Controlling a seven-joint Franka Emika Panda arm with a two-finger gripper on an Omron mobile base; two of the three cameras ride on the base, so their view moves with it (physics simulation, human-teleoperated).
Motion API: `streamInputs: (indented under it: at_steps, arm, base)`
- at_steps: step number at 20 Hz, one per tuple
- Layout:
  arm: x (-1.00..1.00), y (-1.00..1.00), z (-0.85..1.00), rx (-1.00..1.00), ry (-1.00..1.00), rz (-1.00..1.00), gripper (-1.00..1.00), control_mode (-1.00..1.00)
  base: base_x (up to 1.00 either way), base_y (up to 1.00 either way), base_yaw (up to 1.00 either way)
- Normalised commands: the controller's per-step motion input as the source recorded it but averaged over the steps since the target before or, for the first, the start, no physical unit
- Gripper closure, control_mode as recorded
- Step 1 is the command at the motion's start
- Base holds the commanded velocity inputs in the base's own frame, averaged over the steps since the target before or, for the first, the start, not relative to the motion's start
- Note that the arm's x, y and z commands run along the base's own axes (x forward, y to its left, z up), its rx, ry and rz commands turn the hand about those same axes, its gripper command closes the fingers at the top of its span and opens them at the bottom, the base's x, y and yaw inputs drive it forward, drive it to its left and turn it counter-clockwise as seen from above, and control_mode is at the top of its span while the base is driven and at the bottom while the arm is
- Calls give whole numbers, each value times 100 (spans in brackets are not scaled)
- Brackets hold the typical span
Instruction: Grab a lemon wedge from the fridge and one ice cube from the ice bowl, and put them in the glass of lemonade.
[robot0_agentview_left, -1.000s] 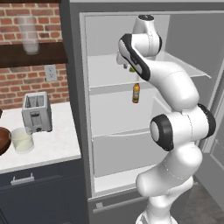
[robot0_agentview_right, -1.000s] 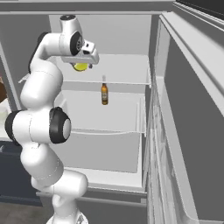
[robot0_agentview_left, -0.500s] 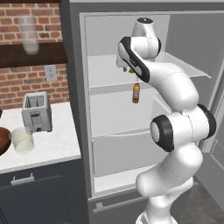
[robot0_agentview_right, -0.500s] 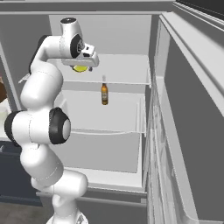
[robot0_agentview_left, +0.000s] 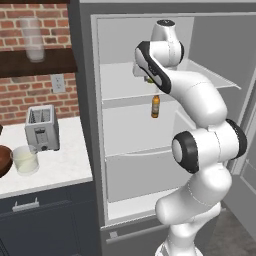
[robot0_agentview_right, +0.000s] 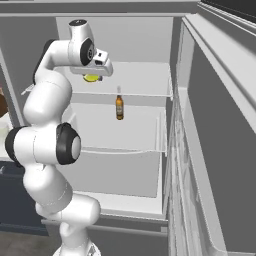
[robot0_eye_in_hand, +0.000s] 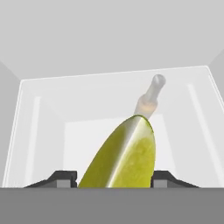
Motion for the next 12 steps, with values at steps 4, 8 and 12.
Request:
streamInputs:
  at_steps: [4, 8, 12]
  arm:
    - [0, 0, 0, 0, 0, 0, 100, -100]
    - [-51, -13, 0, 1, 0, 0, 100, -100]
    - [-100, -36, 0, 4, -5, 0, 100, -100]
  base:
    - [0, 0, 0]
    - [0, 0, 0]
    - [0, 0, 0]
